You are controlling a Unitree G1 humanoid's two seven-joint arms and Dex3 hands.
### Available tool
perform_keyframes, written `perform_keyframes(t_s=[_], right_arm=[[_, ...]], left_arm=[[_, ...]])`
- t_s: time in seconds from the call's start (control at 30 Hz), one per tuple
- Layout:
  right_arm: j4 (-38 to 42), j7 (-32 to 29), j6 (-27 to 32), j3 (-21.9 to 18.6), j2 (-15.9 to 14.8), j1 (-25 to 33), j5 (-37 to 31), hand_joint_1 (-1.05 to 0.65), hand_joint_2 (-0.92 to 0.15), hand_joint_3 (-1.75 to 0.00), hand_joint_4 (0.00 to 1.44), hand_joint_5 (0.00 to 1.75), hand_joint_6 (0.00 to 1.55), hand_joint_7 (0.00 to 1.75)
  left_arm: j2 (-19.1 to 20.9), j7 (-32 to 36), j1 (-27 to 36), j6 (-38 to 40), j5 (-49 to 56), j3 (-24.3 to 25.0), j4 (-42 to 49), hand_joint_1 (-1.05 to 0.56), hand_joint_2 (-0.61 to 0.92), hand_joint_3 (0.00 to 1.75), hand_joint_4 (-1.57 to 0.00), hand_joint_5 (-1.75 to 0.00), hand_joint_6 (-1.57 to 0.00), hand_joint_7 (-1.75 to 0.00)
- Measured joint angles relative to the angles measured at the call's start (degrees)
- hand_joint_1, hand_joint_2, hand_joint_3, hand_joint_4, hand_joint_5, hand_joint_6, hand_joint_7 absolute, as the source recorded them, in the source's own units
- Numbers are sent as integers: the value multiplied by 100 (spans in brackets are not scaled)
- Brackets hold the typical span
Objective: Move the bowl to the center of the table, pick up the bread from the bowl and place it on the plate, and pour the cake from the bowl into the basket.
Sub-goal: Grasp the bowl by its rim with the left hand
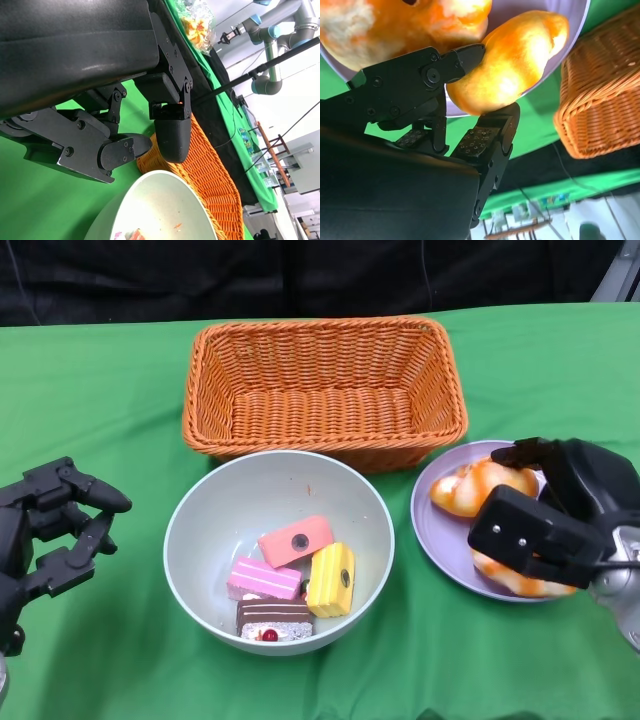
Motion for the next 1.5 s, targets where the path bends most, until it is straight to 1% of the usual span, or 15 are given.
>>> perform_keyframes(t_s=[0.03,0.07,0.13,0.17,0.27,0.4,0.73,0.87,0.93,1.0,1.13,1.2,1.27,1.37,1.5], right_arm=[[-244,211,112,37,-41,41,-5,-27,-92,-2,68,65,82,0],[-487,406,204,81,-86,90,-15,-30,-92,-2,68,44,74,0],[-876,711,371,132,-149,195,-52,-32,-92,-2,72,28,70,0],[-1058,858,476,152,-180,248,-77,-38,-92,-2,59,17,58,0],[-1700,1403,835,234,-275,421,-125,-51,-92,-3,42,4,38,0],[-2363,2030,1276,324,-338,476,-201,-65,-92,-7,30,0,27,0],[-2958,3101,1979,477,-487,484,-337,-83,-92,-12,20,0,24,0],[-3143,3313,2286,537,-504,497,-400,-98,-92,-32,16,0,21,0],[-3231,3357,2384,540,-505,516,-437,-100,-92,-35,16,0,21,0],[-3313,3371,2435,539,-505,552,-446,-101,-92,-51,21,2,26,1],[-3427,3371,2484,535,-506,606,-447,-102,-92,-56,22,3,27,2],[-3715,3024,2555,341,-435,824,-453,-72,-92,-36,54,11,54,7],[-4081,2581,2634,121,-324,1091,-463,-60,-92,-27,65,11,63,7],[-4750,2315,2773,-106,-278,1547,-473,-52,-92,-19,72,11,69,5],[-5551,2428,2947,-284,-372,2122,-476,-50,-92,-16,75,10,69,4]], left_arm=[[0,4,1,-1,10,-2,-5,-2,74,71,-81,-144,-81,-112],[0,11,1,-1,25,-4,-8,-3,73,71,-81,-144,-81,-113],[0,15,1,-2,44,-7,-9,-3,73,72,-81,-144,-81,-113],[-2,17,1,-3,43,-8,-10,-2,74,72,-81,-144,-81,-113],[-9,14,0,-6,16,-8,-6,-2,74,72,-81,-144,-81,-112],[-43,14,-1,-7,0,-14,-4,-4,73,71,-81,-143,-81,-113],[-45,16,0,-8,44,-38,-2,-3,73,72,-83,-145,-81,-114],[-45,16,0,-7,44,-44,-3,-2,73,73,-81,-146,-80,-113],[-45,16,0,-7,42,-45,-3,-2,73,73,-81,-147,-80,-113],[-45,16,0,-7,42,-45,-3,-1,74,74,-81,-147,-80,-114],[-44,16,0,-7,41,-45,-3,-1,74,74,-80,-147,-80,-114],[-44,15,-4,-21,39,-50,0,-3,73,73,-80,-146,-80,-114],[-43,15,-6,-26,37,-52,10,-3,73,73,-80,-145,-79,-115],[-42,15,-10,-39,40,-56,19,-3,74,73,-81,-145,-80,-114],[-24,16,-30,-78,45,-51,112,-2,73,73,-83,-146,-81,-113]])
